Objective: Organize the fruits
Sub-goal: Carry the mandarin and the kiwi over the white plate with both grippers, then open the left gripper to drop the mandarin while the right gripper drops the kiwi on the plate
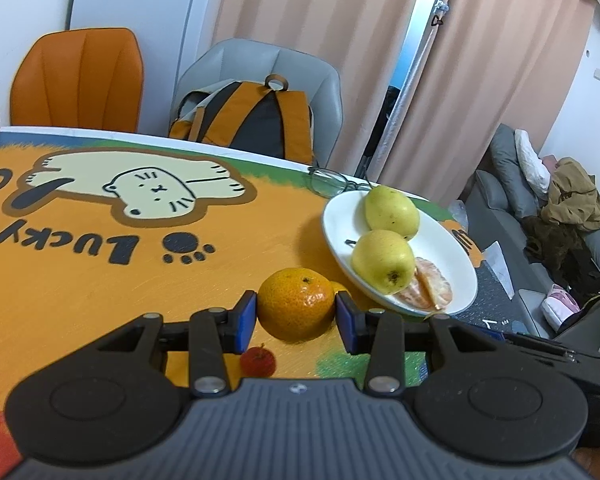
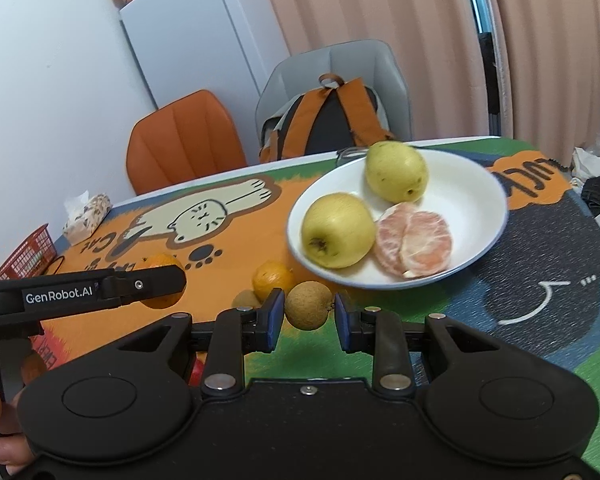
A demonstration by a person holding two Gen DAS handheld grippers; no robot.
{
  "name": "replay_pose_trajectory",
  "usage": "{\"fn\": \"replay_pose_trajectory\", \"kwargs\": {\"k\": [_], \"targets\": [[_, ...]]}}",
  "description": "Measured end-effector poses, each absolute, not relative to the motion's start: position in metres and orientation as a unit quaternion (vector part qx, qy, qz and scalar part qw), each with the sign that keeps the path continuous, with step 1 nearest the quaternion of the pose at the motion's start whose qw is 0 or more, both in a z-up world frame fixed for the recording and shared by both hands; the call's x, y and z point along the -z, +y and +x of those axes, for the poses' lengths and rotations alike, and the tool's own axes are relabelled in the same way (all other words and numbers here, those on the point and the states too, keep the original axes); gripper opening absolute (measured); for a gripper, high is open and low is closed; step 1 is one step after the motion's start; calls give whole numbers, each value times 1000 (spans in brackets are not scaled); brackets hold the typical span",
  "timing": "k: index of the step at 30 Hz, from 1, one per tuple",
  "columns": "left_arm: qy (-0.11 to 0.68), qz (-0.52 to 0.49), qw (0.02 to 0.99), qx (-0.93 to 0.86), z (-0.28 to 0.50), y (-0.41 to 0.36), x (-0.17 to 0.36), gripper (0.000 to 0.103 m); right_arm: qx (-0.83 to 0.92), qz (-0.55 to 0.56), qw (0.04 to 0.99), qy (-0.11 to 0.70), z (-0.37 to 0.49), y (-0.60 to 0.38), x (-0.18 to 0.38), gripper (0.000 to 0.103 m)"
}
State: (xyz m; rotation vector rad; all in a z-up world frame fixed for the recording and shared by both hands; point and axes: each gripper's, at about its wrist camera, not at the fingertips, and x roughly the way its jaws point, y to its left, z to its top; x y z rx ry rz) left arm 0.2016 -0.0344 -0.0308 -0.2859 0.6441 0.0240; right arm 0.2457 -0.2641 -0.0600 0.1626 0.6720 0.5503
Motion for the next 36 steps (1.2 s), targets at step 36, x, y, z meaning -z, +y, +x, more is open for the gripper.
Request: {"fn": "replay_pose_trajectory", "kwargs": {"k": [36], "targets": [[331,-91,938,46,283,-145,37,42,-214,121,919,309,315,-352,64,28]]}}
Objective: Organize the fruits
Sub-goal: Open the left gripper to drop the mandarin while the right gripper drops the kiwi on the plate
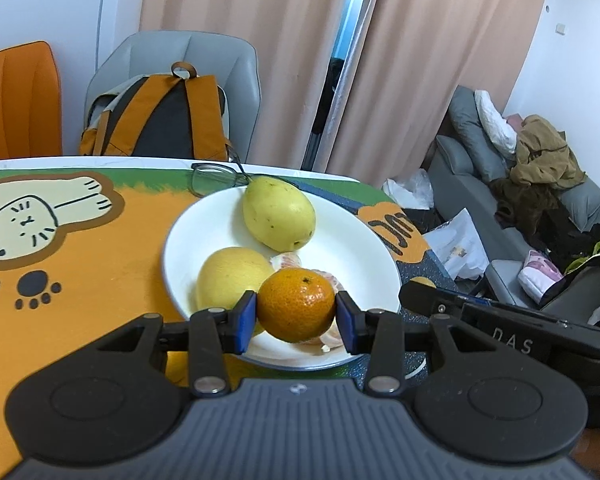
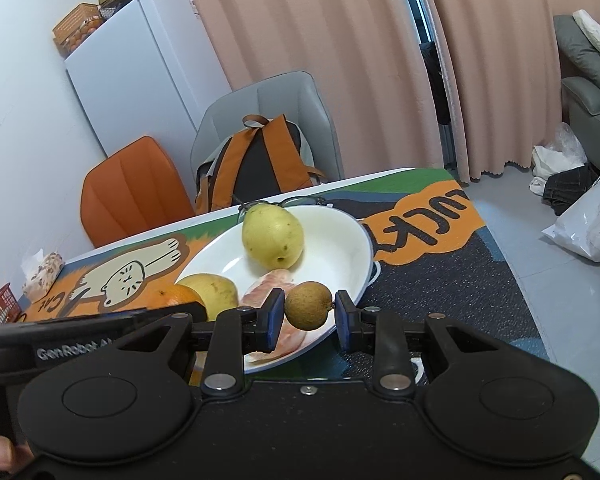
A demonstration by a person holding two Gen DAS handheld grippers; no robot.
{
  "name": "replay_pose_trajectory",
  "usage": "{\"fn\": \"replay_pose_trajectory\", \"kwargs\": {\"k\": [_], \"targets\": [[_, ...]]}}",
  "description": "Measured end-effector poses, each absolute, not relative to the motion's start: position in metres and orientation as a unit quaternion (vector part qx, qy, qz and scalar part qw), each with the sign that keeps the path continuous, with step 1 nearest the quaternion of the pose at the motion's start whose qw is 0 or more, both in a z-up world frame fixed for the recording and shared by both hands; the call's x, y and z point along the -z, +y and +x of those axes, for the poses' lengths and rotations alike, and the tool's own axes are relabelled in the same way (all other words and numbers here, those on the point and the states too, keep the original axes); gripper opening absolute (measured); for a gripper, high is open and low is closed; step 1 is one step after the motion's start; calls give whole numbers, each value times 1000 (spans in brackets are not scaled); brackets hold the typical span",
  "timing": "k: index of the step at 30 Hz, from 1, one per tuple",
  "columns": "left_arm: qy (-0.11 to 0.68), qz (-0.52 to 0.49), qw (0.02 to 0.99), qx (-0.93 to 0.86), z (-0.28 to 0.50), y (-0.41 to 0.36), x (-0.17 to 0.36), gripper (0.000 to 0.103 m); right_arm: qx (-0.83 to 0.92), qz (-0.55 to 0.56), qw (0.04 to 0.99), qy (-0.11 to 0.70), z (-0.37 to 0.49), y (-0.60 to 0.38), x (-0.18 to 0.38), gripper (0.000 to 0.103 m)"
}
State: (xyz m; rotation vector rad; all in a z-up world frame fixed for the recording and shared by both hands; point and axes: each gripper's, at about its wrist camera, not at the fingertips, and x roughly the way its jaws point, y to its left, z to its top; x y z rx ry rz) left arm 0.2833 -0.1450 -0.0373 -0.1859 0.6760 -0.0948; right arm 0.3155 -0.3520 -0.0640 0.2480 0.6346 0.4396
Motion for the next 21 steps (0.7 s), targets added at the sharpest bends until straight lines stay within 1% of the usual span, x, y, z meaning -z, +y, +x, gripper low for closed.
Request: {"fn": "replay_pose_trajectory", "kwargs": {"k": [2,11,18,21], "targets": [[324,-75,942,43,286,-150,36,41,-214,124,918,310,319,-354,66,28],[317,-66,946,32,290,-154,35,42,-221,130,915,311,326,-355,69,28],[324,-79,943,13,284,-133,27,46,-223,131,914,312,328,-348,66,28],[330,-86,940,4,279,-122,26,51,-222,136,915,308,329,-345,62,31]]}}
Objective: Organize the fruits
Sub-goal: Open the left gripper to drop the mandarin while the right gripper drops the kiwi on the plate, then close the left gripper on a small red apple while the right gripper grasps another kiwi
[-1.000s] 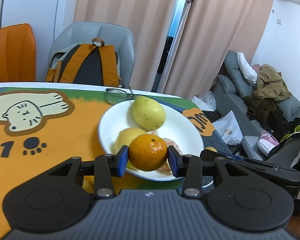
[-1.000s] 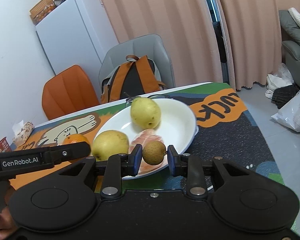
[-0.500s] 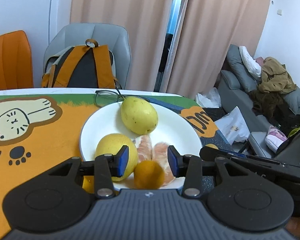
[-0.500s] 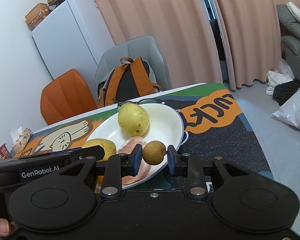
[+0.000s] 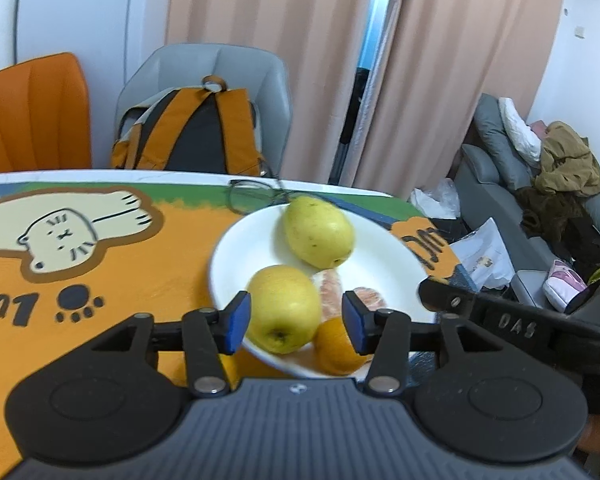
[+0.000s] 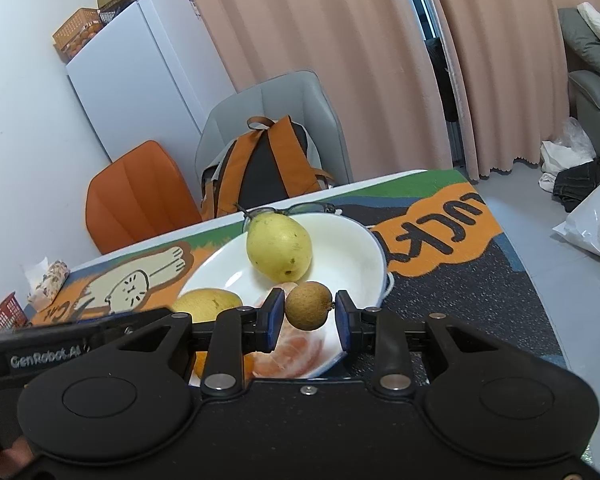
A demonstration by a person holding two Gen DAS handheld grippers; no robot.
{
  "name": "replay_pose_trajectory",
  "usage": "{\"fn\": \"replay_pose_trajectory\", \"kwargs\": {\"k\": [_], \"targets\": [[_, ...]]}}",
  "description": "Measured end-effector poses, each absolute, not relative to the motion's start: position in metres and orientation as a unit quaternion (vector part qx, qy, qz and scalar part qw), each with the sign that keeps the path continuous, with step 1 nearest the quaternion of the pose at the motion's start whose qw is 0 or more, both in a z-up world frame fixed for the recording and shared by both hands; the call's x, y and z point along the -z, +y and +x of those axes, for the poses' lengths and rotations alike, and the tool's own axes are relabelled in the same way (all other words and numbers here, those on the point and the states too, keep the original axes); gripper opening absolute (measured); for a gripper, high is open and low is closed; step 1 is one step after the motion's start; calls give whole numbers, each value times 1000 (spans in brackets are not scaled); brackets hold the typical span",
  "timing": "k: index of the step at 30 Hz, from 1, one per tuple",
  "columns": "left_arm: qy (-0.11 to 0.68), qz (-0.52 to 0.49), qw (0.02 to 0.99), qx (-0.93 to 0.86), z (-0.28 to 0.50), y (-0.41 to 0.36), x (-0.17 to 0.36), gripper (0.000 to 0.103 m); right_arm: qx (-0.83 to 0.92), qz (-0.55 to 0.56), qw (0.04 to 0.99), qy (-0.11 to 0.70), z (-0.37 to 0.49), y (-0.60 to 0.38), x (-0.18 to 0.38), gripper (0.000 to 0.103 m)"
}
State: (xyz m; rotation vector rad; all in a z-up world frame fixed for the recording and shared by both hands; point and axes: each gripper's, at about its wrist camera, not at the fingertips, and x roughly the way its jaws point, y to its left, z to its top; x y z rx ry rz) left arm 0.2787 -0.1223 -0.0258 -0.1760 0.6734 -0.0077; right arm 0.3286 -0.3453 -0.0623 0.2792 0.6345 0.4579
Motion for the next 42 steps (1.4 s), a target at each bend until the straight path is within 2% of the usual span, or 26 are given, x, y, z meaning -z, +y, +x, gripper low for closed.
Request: {"fn": "replay_pose_trajectory", "kwargs": {"k": [2,5,17,31,42], "targets": [[337,-91,937,-5,275,-114,26,62,-218,141,916,307,328,-345,61,33],[336,-98,937,-18,268,-101,25,70,-218,142,915,309,323,-343,58,33],[330,-115,936,-50,234,-65,14,83,-230,140,910,316,289,-329,49,33],[333,-137,931,-62,196,-34,17,86,-248,122,907,318,253,-305,43,41],[332,-157,928,-63,176,-20,29,86,-262,107,904,321,234,-285,45,53]]}}
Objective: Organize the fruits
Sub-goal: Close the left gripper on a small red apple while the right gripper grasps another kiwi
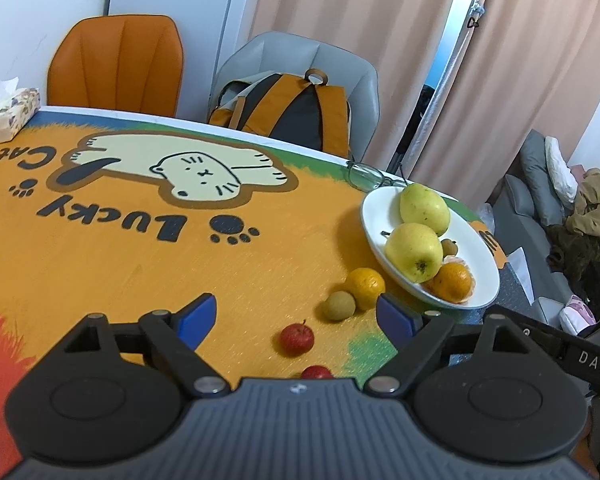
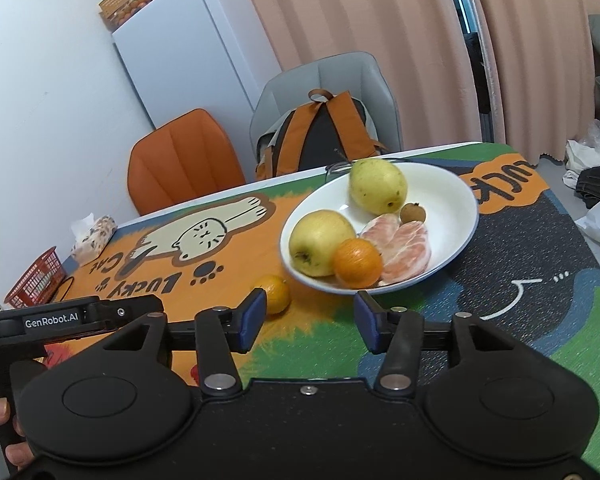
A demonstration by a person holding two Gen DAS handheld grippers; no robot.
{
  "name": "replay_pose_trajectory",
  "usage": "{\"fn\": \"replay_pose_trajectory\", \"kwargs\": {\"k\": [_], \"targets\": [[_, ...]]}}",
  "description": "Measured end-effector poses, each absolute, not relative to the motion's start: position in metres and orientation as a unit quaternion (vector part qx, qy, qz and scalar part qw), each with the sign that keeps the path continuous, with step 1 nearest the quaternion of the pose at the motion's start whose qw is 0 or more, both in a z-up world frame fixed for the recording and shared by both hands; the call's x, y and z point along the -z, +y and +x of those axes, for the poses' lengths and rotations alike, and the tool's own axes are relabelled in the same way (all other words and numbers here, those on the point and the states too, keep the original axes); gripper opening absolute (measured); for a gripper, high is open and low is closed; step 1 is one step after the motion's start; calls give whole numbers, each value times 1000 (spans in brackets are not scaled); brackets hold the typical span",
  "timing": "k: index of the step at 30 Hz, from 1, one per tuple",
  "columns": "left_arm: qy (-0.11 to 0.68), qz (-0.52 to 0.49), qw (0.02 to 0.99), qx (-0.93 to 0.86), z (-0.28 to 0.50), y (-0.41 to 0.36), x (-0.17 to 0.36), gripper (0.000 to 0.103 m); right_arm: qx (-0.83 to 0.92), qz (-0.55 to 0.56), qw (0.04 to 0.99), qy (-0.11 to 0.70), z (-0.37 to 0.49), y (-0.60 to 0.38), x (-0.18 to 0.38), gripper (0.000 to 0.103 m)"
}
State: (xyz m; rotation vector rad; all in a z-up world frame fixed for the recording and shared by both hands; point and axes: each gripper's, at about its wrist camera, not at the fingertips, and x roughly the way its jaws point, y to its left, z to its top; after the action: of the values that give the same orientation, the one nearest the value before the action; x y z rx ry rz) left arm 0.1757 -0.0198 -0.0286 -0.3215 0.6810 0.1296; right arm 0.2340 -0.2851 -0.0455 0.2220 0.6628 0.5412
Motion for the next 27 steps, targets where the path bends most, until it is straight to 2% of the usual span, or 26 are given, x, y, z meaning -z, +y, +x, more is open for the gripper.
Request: {"fn": "replay_pose_trajectory", "kwargs": {"k": [12,27], "targets": [[325,-177,926,-71,167,-4,43,82,-272,97,899,329,226,-267,55,59],[347,-187,917,-55,186,-8,70,65,-283,91,889,349,235,-249,71,60]]}}
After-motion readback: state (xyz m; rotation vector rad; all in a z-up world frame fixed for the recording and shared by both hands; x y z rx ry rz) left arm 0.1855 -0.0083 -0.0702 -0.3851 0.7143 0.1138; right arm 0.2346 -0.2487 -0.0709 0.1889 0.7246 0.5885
